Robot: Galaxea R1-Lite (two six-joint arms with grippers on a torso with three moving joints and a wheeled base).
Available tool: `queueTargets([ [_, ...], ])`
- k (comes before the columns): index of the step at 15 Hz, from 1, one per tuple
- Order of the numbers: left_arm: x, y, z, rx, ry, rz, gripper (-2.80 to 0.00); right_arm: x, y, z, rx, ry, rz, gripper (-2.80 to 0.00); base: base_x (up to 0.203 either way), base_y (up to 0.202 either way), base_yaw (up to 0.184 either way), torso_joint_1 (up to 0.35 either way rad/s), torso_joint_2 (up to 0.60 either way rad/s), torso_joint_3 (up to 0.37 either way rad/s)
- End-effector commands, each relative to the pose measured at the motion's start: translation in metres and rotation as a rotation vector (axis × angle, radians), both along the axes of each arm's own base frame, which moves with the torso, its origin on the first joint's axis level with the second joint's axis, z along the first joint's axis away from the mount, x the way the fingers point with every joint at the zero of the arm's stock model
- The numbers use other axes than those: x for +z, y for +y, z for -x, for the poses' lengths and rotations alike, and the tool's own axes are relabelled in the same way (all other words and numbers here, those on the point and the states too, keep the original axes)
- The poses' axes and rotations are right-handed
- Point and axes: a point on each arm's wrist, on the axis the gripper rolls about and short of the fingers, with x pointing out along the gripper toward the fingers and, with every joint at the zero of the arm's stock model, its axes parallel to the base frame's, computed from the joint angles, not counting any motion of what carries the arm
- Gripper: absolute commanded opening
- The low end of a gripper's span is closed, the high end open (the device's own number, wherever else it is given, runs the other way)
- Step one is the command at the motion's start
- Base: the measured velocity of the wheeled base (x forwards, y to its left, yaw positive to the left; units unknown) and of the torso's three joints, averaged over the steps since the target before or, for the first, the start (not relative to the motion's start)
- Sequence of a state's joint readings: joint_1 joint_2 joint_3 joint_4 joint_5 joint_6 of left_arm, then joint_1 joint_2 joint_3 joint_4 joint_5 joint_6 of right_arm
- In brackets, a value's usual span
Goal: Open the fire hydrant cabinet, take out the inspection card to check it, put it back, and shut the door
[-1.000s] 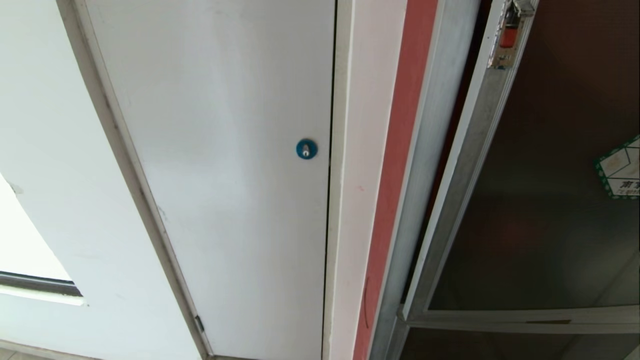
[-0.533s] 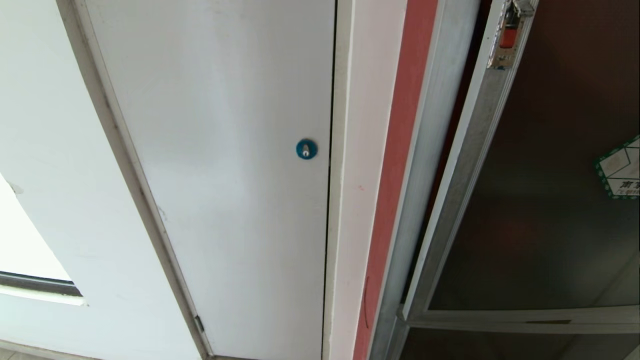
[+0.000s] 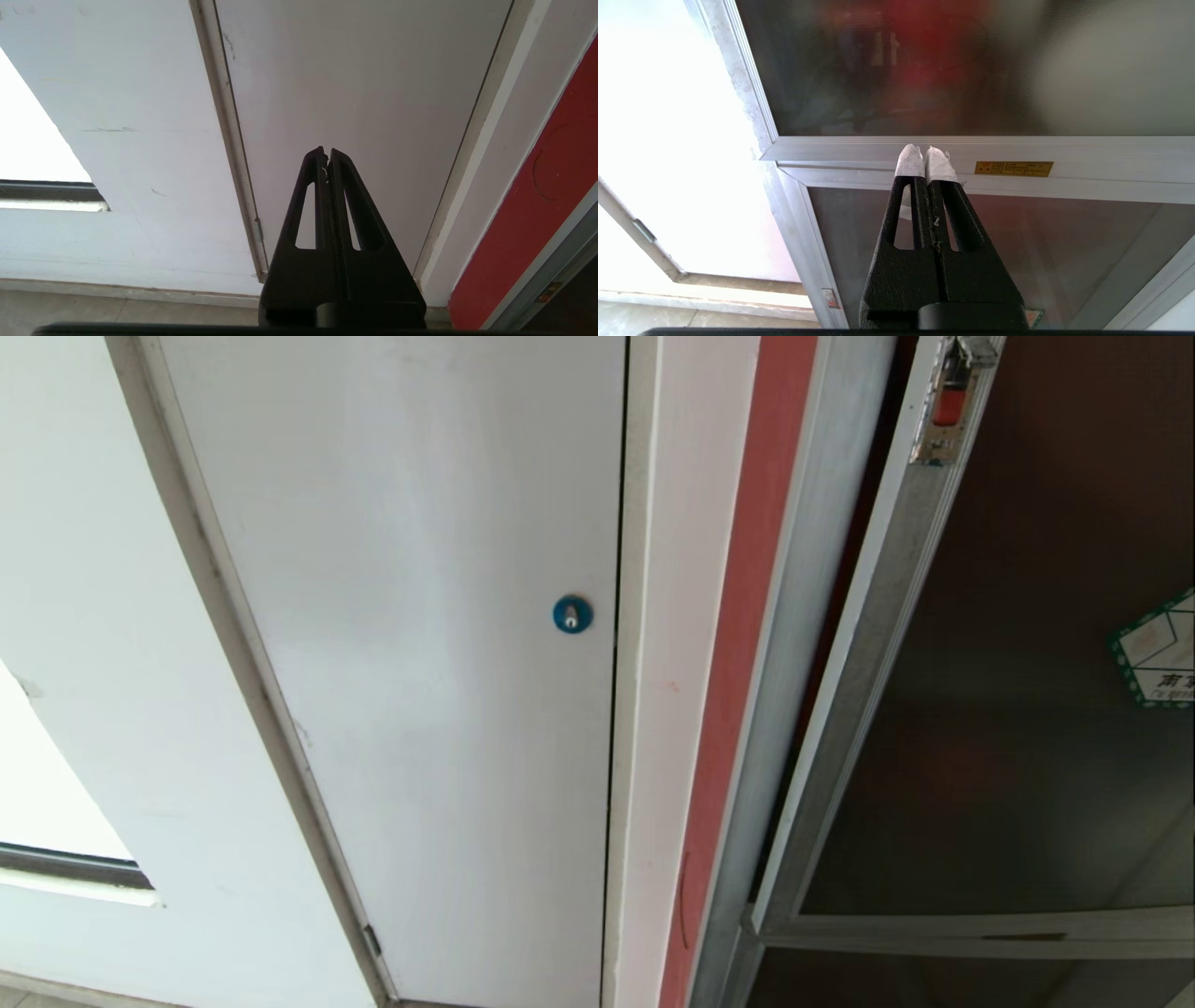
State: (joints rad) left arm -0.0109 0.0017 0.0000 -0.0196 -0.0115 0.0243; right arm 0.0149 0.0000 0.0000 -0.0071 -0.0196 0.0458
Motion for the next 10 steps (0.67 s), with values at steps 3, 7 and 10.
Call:
queueTargets([
  [3,0.005,0.000,0.002,-0.019,-0.018,-0.043,-2.80,0.000,0.000,0.000,0.000,0.003,0.000,-2.80,0.000,0.000,0.000,0.000,0.00,0.000],
  [7,0.065,-0.005,0.001,-0.219,-0.048,-0.049,-2.80,0.000,0.000,0.000,0.002,0.003,0.000,-2.80,0.000,0.000,0.000,0.000,0.00,0.000],
  [10,0.116,-0.009,-0.028,-0.385,0.035,-0.011,-2.80,0.000,0.000,0.000,0.000,0.003,0.000,-2.80,0.000,0.000,0.000,0.000,0.00,0.000],
])
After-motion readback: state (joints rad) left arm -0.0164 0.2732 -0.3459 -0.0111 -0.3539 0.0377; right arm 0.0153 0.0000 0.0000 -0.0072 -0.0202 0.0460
